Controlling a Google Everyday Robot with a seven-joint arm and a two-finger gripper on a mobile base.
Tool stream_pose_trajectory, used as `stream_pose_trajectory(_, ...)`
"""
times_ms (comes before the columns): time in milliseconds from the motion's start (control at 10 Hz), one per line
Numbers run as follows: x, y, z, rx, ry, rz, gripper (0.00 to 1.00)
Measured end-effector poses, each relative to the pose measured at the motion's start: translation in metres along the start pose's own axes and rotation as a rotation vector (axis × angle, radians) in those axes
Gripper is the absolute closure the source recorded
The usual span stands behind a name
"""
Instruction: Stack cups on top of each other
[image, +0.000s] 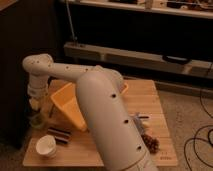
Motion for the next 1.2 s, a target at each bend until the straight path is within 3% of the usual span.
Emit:
stream_pose_trajectory(100, -0.001, 0.0, 0.001, 0.004, 0.004, -0.001, 0.26)
stream_pose_trajectory(200, -0.001, -0.001, 0.002, 0.006, 0.006, 0.0, 0.21)
stream_pose_trajectory(700, 0.004, -0.005, 0.009, 0.004, 0.015, 0.007, 0.2)
stream_pose_trajectory(1200, 0.015, -0.001, -0.011, 0.019, -0.013, 0.008, 0.2)
